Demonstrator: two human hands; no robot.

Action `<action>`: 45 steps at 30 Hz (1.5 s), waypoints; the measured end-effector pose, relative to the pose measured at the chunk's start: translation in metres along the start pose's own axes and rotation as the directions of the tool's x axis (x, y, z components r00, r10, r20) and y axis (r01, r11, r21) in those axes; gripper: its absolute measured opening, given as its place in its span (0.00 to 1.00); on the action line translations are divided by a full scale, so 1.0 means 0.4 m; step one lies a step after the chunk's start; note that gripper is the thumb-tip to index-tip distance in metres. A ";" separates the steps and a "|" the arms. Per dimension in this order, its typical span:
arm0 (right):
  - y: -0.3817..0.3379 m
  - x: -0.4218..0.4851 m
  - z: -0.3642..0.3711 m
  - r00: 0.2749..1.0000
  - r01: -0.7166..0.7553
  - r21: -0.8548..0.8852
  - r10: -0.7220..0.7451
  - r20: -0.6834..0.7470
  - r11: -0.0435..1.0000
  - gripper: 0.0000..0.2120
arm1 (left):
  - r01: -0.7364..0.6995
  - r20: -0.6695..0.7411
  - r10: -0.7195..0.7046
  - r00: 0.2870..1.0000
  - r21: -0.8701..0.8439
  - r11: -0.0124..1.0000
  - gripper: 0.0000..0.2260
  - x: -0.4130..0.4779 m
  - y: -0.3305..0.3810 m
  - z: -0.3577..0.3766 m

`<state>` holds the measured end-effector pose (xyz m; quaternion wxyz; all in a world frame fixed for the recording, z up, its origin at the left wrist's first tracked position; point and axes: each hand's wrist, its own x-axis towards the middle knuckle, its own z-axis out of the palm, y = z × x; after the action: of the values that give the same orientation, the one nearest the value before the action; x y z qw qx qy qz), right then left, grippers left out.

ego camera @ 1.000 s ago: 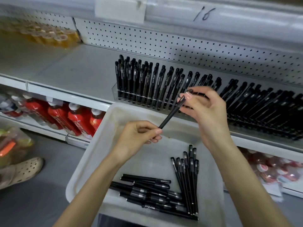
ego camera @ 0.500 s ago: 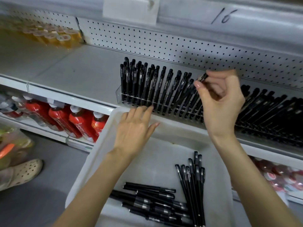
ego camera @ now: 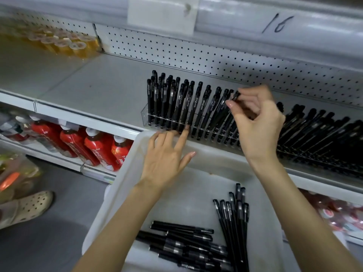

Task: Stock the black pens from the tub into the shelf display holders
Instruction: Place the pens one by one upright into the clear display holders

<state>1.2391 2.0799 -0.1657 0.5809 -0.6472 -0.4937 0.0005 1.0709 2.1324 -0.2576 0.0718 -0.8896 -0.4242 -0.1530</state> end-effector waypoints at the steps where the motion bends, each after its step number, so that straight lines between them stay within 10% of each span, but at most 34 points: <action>1: 0.005 -0.002 0.004 1.000 -0.010 -0.017 0.010 0.022 1.000 0.11 | 0.002 0.003 -0.002 1.000 0.004 1.000 0.29 0.001 0.000 0.001; 38: -0.034 -0.029 -0.046 0.985 0.017 -0.252 0.028 0.171 0.968 0.12 | 0.014 0.153 0.013 0.988 -0.176 0.984 0.35 -0.004 -0.004 -0.035; 45: 0.073 -0.264 -0.116 0.798 -0.323 -0.296 0.427 0.426 0.899 0.06 | 0.067 0.160 -0.046 0.986 -0.123 0.990 0.34 -0.079 -0.068 -0.079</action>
<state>1.2303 1.9822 -0.2328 0.3569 -0.7688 -0.4806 0.2247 1.0244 2.1182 -0.2382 -0.0231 -0.8893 -0.4430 -0.1115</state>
